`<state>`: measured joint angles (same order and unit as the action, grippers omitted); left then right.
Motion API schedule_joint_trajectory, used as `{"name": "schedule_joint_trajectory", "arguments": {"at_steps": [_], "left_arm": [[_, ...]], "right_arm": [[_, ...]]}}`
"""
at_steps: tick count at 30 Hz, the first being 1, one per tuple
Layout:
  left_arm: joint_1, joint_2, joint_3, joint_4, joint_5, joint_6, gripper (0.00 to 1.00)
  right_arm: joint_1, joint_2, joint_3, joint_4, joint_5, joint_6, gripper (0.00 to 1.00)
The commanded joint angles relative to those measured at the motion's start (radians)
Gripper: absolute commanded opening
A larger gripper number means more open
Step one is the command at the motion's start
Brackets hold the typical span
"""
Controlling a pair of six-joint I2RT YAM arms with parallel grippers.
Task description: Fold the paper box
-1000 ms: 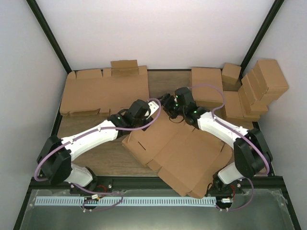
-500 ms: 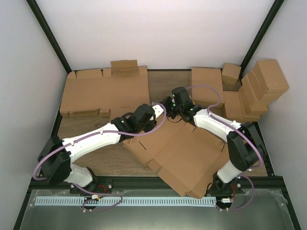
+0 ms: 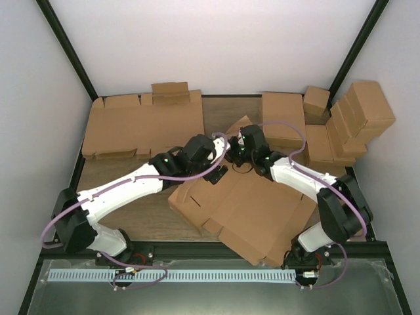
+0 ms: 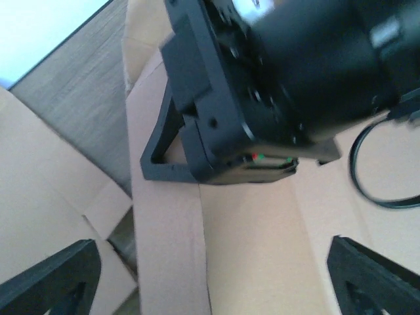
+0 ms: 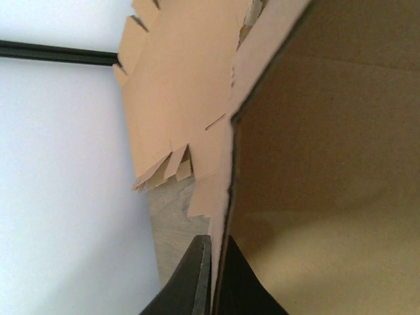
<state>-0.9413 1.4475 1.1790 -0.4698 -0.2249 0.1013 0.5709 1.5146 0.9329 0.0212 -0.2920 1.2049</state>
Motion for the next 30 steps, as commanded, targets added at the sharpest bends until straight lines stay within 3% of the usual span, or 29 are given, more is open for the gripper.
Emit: {"name": "schedule_joint_trajectory", "arguments": {"at_steps": [1, 8, 16, 22, 26, 30], "left_arm": [[0.015, -0.043, 0.111, -0.137, 0.143, -0.124, 1.0], [0.051, -0.182, 0.128, -0.192, 0.093, -0.313, 1.0], [0.241, -0.325, 0.16, -0.306, 0.258, -0.423, 1.0], [0.324, -0.307, 0.137, -0.333, 0.396, -0.468, 1.0], [0.326, -0.284, 0.099, -0.33, 0.415, -0.451, 1.0], [0.326, -0.267, 0.045, -0.323, 0.418, -0.422, 1.0]], "right_arm": [[-0.001, -0.081, -0.053, 0.143, -0.046, -0.049, 0.01], [0.054, -0.133, -0.06, 0.237, -0.044, -0.082, 0.01], [0.108, -0.096, -0.051, 0.43, -0.094, -0.096, 0.01], [0.068, -0.048, -0.146, 0.571, -0.221, -0.087, 0.01], [0.04, -0.029, -0.212, 0.665, -0.282, -0.095, 0.01], [0.031, -0.039, -0.231, 0.649, -0.297, -0.179, 0.01]]}}
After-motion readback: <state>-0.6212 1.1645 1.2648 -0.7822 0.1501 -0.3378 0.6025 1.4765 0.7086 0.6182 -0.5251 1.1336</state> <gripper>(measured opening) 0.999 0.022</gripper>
